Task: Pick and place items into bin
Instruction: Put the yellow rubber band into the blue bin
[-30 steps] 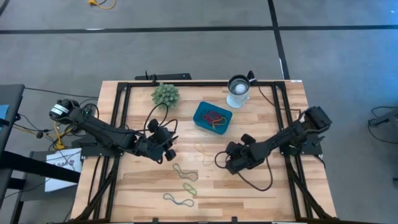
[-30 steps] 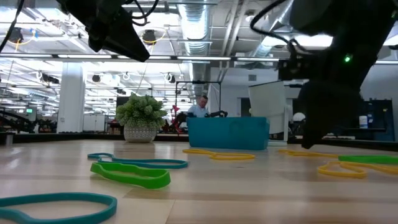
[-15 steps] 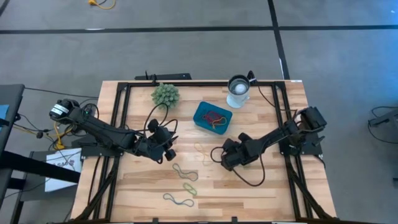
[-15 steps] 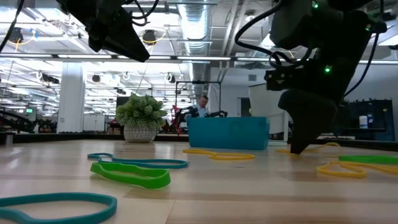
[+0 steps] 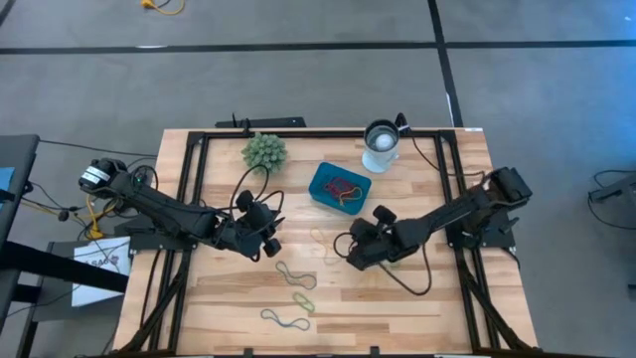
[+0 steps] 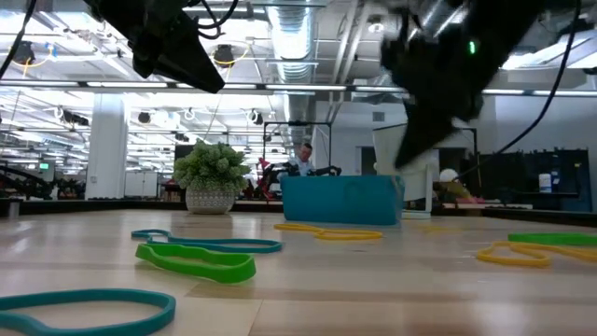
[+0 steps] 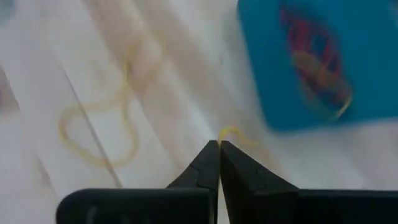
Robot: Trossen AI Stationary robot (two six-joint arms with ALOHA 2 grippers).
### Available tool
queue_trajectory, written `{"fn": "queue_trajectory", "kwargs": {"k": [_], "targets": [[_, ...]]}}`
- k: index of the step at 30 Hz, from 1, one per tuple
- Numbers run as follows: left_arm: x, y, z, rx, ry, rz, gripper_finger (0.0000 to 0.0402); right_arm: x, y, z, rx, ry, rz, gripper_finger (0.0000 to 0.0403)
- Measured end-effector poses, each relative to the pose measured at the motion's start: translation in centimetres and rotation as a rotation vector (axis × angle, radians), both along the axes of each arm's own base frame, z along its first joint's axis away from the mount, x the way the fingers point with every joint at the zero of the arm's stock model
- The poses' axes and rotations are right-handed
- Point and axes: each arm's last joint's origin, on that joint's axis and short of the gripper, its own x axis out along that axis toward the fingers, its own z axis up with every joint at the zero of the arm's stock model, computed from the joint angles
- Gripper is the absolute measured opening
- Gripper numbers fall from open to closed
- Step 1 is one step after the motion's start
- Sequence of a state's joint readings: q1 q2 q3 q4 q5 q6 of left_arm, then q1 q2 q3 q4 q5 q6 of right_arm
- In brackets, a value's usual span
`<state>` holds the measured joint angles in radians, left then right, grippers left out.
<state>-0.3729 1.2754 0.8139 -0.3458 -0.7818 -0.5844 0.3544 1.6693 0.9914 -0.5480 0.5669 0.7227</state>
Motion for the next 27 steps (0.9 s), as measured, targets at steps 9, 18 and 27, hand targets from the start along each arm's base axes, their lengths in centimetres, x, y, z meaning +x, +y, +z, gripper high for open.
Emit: {"fn": "queue_trajectory", "kwargs": {"k": [9,18,27], "targets": [[0.0,0.0,0.0,-0.001,-0.001,0.000,0.0084,0.4,-3.3,8.4,-0.162,-0.227,-0.034,0.0001],[0.0,0.0,0.0,0.003,0.001,-0.002,0.0084,0.3,-7.2,9.0,-0.190,-0.193,-0.129,0.0001],[0.0,0.0,0.0,0.001,0.000,0.000,0.0084,2.5,-8.3,4.6,-0.151,-0.033,-0.121,0.0019]]}}
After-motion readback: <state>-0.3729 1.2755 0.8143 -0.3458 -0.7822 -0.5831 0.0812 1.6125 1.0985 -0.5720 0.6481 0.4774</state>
